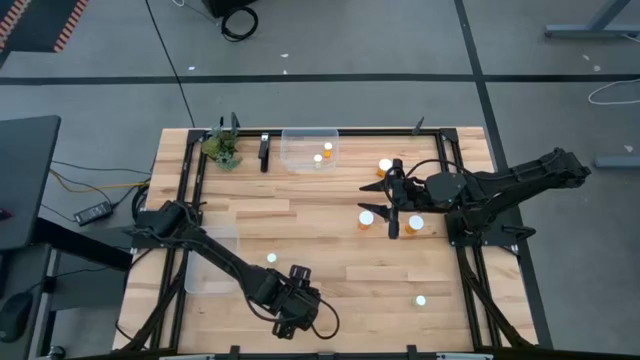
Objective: Pick and place medicine bottles into bin by pill shape (circle, oval)
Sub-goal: Put the bottom left big orange pill bottle into the bottom transparent bin
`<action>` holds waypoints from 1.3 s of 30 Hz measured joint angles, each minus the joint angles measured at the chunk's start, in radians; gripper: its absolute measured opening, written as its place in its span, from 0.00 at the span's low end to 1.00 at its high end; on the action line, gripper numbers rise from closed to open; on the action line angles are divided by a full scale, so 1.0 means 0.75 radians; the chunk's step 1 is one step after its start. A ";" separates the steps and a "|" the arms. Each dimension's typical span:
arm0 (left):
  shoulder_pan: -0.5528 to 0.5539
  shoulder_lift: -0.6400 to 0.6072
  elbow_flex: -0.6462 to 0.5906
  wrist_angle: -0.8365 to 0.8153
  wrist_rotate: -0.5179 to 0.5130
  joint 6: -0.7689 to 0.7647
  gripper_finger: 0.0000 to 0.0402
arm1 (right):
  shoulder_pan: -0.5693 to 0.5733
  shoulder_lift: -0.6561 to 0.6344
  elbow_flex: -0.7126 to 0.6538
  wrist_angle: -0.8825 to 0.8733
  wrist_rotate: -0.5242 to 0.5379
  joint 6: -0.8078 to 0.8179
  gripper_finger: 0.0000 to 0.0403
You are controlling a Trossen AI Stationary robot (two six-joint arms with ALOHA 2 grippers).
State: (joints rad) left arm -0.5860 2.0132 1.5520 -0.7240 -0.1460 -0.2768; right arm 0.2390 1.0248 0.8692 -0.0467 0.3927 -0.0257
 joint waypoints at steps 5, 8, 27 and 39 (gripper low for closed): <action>-0.002 0.004 0.000 0.059 -0.007 0.002 0.70 | 0.000 0.000 0.000 -0.001 0.000 0.009 0.46; -0.001 0.004 0.000 0.059 -0.024 0.003 0.70 | 0.003 0.000 0.000 -0.001 0.000 0.010 0.46; -0.020 0.050 -0.003 0.108 -0.085 0.131 0.70 | 0.003 0.001 0.001 0.000 0.000 0.013 0.46; -0.025 0.050 -0.003 0.096 -0.085 0.107 0.61 | 0.003 0.007 0.002 0.008 -0.001 0.010 0.46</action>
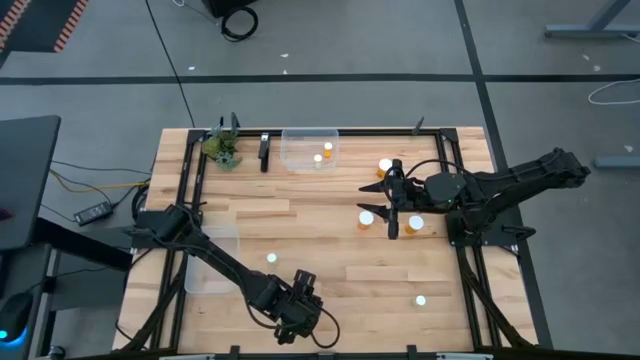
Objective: Pick and place medicine bottles into bin by pill shape (circle, oval)
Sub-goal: Put the bottom left big orange pill bottle into the bottom transparent bin
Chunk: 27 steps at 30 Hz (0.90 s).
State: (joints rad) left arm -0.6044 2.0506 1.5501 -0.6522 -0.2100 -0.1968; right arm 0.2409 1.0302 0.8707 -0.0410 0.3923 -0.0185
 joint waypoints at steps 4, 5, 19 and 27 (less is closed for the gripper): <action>0.000 -0.001 0.000 -0.008 -0.001 -0.017 0.54 | 0.000 0.000 0.000 -0.001 0.000 0.000 0.46; 0.000 -0.001 0.000 -0.010 -0.001 -0.023 0.53 | 0.000 0.000 0.000 -0.001 0.000 0.000 0.46; 0.000 -0.091 -0.001 -0.094 0.020 -0.080 0.56 | 0.000 0.000 -0.001 -0.007 -0.001 -0.010 0.46; -0.008 -0.157 -0.001 -0.225 0.001 -0.159 0.54 | 0.000 0.000 -0.001 0.005 -0.001 -0.048 0.46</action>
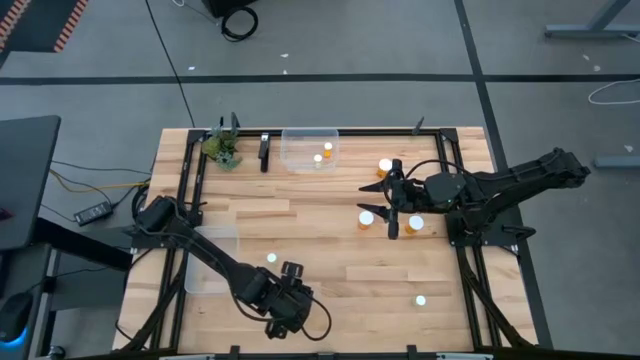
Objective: Pick and place medicine bottles into bin by pill shape (circle, oval)
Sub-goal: Put the bottom left big orange pill bottle into the bottom transparent bin
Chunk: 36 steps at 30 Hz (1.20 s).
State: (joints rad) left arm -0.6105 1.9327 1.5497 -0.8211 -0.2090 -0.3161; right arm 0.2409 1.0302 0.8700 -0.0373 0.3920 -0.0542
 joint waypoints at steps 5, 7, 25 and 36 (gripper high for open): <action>-0.021 0.001 0.000 -0.132 -0.020 -0.043 0.57 | 0.000 0.000 0.000 0.008 0.000 -0.003 0.46; -0.028 0.001 0.000 -0.168 -0.021 -0.062 0.56 | 0.000 -0.001 0.000 0.009 -0.001 -0.003 0.46; -0.145 -0.037 -0.002 -0.527 -0.165 -0.225 0.53 | 0.027 0.016 -0.002 0.022 -0.026 0.037 0.46; -0.159 -0.335 -0.222 -0.566 -0.300 -0.374 0.55 | 0.028 0.042 -0.001 0.086 -0.026 0.022 0.46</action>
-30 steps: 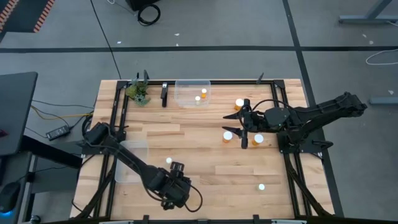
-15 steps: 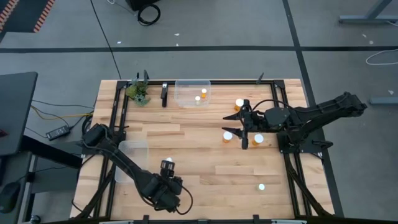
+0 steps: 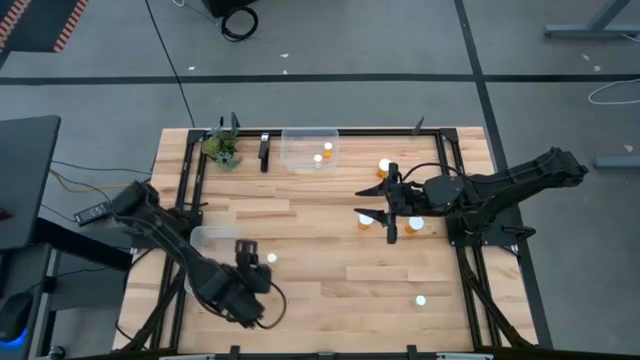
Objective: Pick and place medicine bottles into bin by pill shape (circle, oval)
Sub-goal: Put the bottom left big orange pill bottle into the bottom transparent bin
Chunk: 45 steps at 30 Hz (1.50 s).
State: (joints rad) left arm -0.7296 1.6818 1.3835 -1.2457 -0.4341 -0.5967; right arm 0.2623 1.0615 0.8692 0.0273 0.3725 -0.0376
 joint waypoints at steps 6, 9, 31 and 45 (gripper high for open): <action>0.000 -0.216 -0.222 0.012 -0.011 -0.136 0.53 | 0.000 0.001 0.000 0.007 0.000 -0.018 0.46; 0.000 -0.319 -0.346 0.025 -0.012 -0.210 0.55 | 0.000 0.001 0.000 0.013 0.000 -0.026 0.46; 0.000 -0.754 -0.855 0.165 0.015 -0.644 0.54 | -0.042 0.001 0.000 0.017 0.001 -0.066 0.46; 0.000 -0.751 -0.985 0.250 0.050 -1.018 0.55 | -0.095 -0.001 0.001 0.104 0.001 -0.194 0.46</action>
State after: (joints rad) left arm -0.7296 1.1183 0.6449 -1.0580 -0.3965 -1.3603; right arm 0.1908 1.0611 0.8696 0.1054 0.3733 -0.1833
